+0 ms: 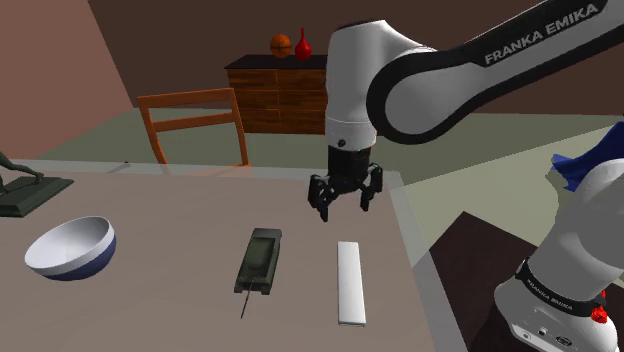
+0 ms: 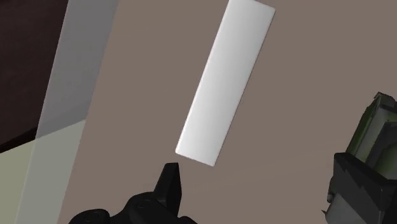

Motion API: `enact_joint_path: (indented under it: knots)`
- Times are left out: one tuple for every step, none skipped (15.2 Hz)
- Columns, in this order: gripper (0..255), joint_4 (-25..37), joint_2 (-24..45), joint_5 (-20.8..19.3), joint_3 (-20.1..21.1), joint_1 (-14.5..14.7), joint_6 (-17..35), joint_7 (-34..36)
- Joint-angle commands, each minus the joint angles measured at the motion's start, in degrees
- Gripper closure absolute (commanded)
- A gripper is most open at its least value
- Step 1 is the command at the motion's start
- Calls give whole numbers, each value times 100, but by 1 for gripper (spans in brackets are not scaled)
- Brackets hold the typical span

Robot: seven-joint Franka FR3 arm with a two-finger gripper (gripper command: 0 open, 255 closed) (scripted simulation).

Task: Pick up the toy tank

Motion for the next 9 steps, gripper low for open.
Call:
enact_joint_path:
  knots:
    - [0, 258, 470, -136, 237, -36, 194, 491]
    - [0, 377, 712, -233, 338, -47, 297, 730]
    - [0, 504, 961, -350, 430, -52, 394, 977]
    - [0, 639, 1218, -485, 507, -46, 486, 1230]
    - [0, 782, 1481, -636, 569, -27, 570, 1489]
    - [0, 933, 1749, -799, 615, 7, 646, 1750]
    - [0, 1092, 2018, -970, 638, 60, 712, 2010]
    - [0, 1260, 2288, -1143, 644, 128, 767, 2266]
    - [0, 1437, 2554, -1312, 624, 220, 813, 2513]
